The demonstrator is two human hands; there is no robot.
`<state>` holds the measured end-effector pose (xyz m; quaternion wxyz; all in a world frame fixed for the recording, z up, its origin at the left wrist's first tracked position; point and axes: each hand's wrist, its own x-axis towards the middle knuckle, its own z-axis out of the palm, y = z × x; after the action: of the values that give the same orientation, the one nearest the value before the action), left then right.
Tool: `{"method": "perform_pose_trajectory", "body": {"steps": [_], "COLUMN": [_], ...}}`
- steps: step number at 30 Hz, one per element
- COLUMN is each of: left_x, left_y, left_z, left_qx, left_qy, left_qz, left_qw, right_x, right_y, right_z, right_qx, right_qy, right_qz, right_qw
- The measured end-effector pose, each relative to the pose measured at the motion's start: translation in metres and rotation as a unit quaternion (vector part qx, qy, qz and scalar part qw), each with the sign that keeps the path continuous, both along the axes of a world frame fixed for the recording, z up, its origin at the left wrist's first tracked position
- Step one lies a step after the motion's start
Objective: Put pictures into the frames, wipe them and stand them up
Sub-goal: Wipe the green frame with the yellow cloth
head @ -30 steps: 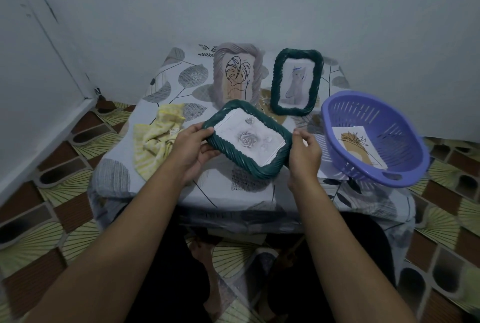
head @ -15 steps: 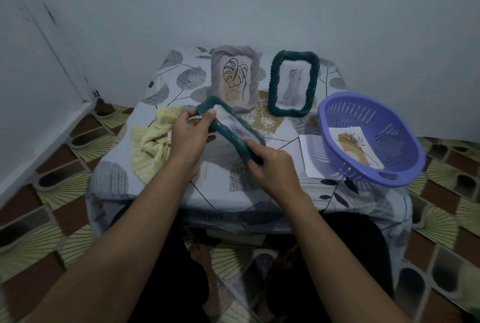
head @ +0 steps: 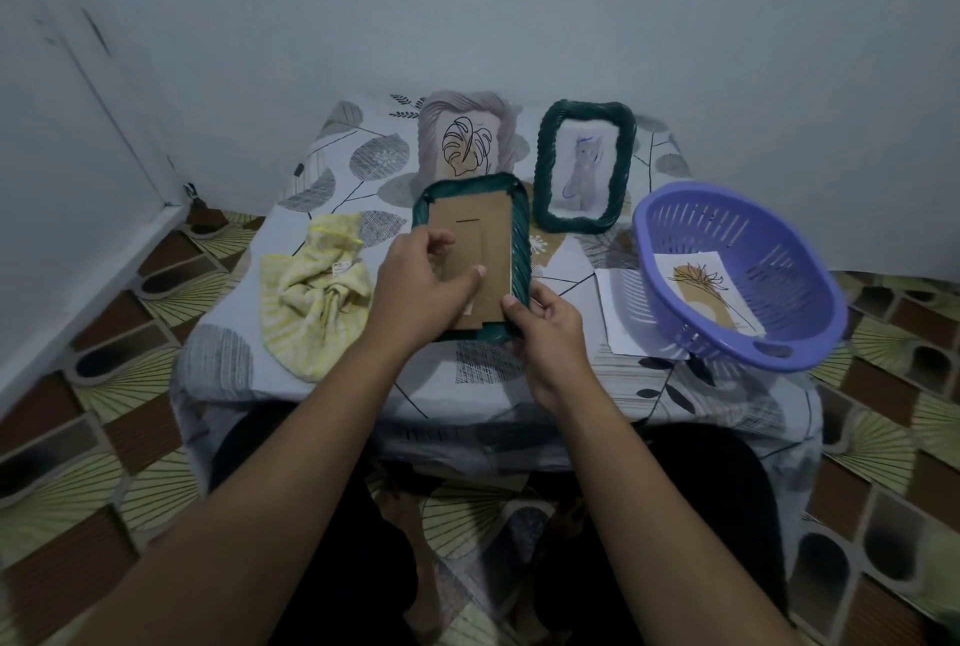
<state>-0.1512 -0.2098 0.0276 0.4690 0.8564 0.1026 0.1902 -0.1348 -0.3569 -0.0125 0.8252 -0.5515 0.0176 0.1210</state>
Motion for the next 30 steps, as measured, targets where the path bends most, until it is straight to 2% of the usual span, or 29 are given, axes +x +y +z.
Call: {"method": "perform_pose_trajectory", "body": {"steps": [9,20,24,26,28,30], "left_x": [0.009,0.018,0.018,0.014,0.009,0.004], "left_y": [-0.010,0.006,0.011,0.014,0.016,0.015], "left_z": [0.004,0.057,0.067,0.069,0.071,0.073], "left_qx": [0.080,0.198,0.164,0.131,0.079,0.009], "left_qy": [0.076,0.183,0.171,0.168,0.170,0.181], "left_qz": [0.022,-0.057,-0.061,-0.067,-0.086,-0.113], "left_qw": [0.994,0.961,0.970,0.975,0.978,0.977], "right_x": [-0.002,0.013,0.011,0.010,0.014,0.019], "right_y": [0.004,-0.007,-0.010,-0.015,-0.019,-0.020], "right_z": [-0.007,-0.009,-0.003,0.000,0.002,0.007], "right_qx": [0.045,-0.039,-0.009,0.042,0.119,0.143], "right_qy": [0.033,-0.049,-0.042,-0.017,0.033,0.068], "right_qz": [0.007,-0.064,-0.037,-0.026,-0.032,-0.031], "right_qw": [0.998,0.996,0.998,0.999,0.992,0.987]}}
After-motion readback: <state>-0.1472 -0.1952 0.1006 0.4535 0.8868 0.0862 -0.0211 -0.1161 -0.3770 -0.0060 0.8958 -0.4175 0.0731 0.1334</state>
